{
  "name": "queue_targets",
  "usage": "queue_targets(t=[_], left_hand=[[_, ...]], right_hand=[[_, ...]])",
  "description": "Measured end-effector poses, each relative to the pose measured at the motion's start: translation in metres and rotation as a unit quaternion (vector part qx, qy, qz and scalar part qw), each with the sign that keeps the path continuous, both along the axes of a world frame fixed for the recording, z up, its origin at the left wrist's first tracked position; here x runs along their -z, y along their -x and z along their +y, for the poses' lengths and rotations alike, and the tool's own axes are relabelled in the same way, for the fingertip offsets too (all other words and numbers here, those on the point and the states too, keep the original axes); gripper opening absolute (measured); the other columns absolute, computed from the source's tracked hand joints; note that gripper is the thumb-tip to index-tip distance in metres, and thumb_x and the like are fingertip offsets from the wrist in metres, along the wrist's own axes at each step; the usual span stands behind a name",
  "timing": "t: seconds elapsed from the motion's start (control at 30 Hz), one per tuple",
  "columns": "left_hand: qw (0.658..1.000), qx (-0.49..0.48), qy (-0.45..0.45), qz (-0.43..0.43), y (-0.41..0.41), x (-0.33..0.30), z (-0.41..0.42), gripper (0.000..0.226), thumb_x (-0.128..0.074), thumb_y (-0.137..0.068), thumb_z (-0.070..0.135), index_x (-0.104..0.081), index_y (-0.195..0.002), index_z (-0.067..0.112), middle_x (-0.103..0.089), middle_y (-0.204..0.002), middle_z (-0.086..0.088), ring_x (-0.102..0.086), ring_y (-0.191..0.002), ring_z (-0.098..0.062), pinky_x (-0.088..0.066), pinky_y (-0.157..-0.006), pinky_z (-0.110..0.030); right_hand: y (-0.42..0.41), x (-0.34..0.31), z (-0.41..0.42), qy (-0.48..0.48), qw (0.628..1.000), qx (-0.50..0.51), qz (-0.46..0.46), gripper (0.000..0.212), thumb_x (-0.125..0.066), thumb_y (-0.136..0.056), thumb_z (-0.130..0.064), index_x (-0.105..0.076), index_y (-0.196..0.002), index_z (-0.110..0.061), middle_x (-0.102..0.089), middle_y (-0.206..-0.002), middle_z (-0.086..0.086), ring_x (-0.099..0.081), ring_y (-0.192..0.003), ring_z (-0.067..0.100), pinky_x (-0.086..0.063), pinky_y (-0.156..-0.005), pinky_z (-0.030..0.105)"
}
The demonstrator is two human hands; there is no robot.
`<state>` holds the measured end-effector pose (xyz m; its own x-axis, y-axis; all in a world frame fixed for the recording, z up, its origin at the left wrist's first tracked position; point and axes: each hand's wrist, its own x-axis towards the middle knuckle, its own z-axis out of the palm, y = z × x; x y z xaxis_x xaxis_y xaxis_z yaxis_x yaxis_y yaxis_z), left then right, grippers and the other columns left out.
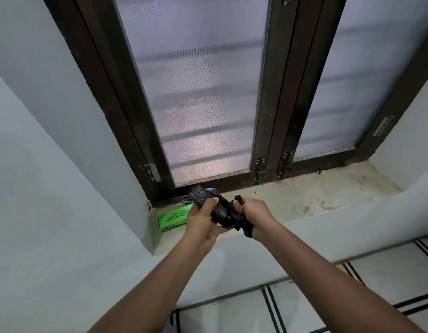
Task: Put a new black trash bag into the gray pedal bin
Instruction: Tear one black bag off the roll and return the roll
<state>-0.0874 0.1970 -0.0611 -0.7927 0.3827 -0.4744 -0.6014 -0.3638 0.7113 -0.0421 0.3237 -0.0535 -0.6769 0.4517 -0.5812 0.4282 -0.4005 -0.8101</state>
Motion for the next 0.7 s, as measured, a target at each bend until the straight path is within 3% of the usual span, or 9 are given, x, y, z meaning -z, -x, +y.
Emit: queue_targets(t=[0.1,0.2,0.3,0.37,0.43,0.53,0.6,0.67,0.7], left_hand=[[0.999,-0.030,-0.025,-0.008,0.003,-0.003,0.003,0.020,-0.063,-0.096,0.004,-0.067,-0.112,0.017,-0.073,-0.111,-0.016,-0.070,-0.104,-0.037,-0.059,-0.079,-0.065],[0.998,-0.056,-0.009,0.004,0.005,-0.007,0.008,0.019,-0.061,-0.096,0.003,-0.065,-0.110,0.015,-0.070,-0.100,-0.014,-0.069,-0.091,-0.032,-0.058,-0.083,-0.058],[0.974,-0.028,0.170,0.150,0.008,-0.011,0.005,0.013,-0.067,-0.091,0.011,-0.069,-0.101,0.019,-0.075,-0.095,-0.009,-0.072,-0.091,-0.032,-0.060,-0.081,-0.049],[0.912,0.055,0.298,0.277,0.009,-0.016,-0.001,0.012,-0.070,-0.088,0.019,-0.069,-0.096,0.028,-0.075,-0.090,-0.002,-0.073,-0.089,-0.024,-0.060,-0.076,-0.040],[0.872,0.110,0.343,0.332,0.010,-0.023,-0.004,0.014,-0.071,-0.086,0.021,-0.067,-0.096,0.030,-0.074,-0.087,0.001,-0.072,-0.085,-0.019,-0.058,-0.072,-0.036],[0.869,0.135,0.343,0.330,0.015,-0.028,-0.003,0.019,-0.072,-0.086,0.015,-0.067,-0.100,0.026,-0.074,-0.088,0.000,-0.074,-0.080,-0.015,-0.057,-0.074,-0.035],[0.871,0.157,0.345,0.312,0.019,-0.028,0.000,0.019,-0.071,-0.088,0.012,-0.065,-0.104,0.021,-0.075,-0.091,-0.003,-0.076,-0.074,-0.010,-0.058,-0.071,-0.031],[0.885,0.167,0.337,0.275,0.025,-0.025,0.002,0.015,-0.068,-0.091,0.013,-0.063,-0.105,0.015,-0.072,-0.095,-0.009,-0.076,-0.081,-0.018,-0.059,-0.073,-0.036],[0.903,0.167,0.310,0.245,0.026,-0.023,0.003,0.012,-0.066,-0.094,0.012,-0.061,-0.105,0.011,-0.069,-0.096,-0.013,-0.073,-0.085,-0.025,-0.058,-0.073,-0.039]], right_hand=[[0.003,-0.001,-0.005,0.099,0.992,0.072,0.014,0.019,-0.050,-0.101,0.000,-0.067,-0.092,-0.004,-0.061,-0.087,0.013,-0.055,-0.061,0.020,-0.042,-0.039,0.018],[0.007,0.004,-0.011,0.078,0.993,0.078,0.029,0.020,-0.054,-0.100,-0.003,-0.067,-0.085,-0.004,-0.066,-0.089,0.014,-0.060,-0.070,0.025,-0.049,-0.052,0.027],[0.000,0.005,-0.011,-0.117,0.993,0.005,0.035,0.013,-0.067,-0.095,-0.016,-0.077,-0.087,-0.017,-0.077,-0.086,0.010,-0.067,-0.069,0.028,-0.049,-0.052,0.027],[-0.005,0.003,-0.003,-0.232,0.969,-0.034,0.071,0.012,-0.069,-0.093,-0.013,-0.079,-0.089,-0.019,-0.076,-0.080,0.005,-0.069,-0.059,0.022,-0.049,-0.046,0.024],[-0.007,0.000,0.004,-0.312,0.941,-0.094,0.093,0.019,-0.066,-0.093,-0.010,-0.078,-0.089,-0.024,-0.075,-0.077,-0.003,-0.069,-0.052,0.017,-0.053,-0.048,0.028],[-0.006,-0.004,0.006,-0.510,0.839,-0.184,0.039,0.025,-0.062,-0.089,-0.012,-0.076,-0.093,-0.033,-0.068,-0.085,-0.013,-0.068,-0.081,0.015,-0.054,-0.066,0.034],[-0.006,-0.003,0.005,-0.597,0.777,-0.200,-0.003,0.035,-0.062,-0.083,-0.011,-0.075,-0.100,-0.038,-0.066,-0.090,-0.017,-0.050,-0.101,0.015,-0.043,-0.078,0.037],[-0.006,-0.001,0.003,-0.566,0.802,-0.191,-0.002,0.032,-0.061,-0.087,-0.012,-0.075,-0.096,-0.039,-0.066,-0.086,-0.019,-0.046,-0.099,0.014,-0.043,-0.081,0.039],[-0.006,-0.003,0.001,-0.488,0.856,-0.171,0.021,0.029,-0.060,-0.089,-0.011,-0.075,-0.090,-0.035,-0.067,-0.082,-0.015,-0.054,-0.090,0.015,-0.052,-0.076,0.041]])
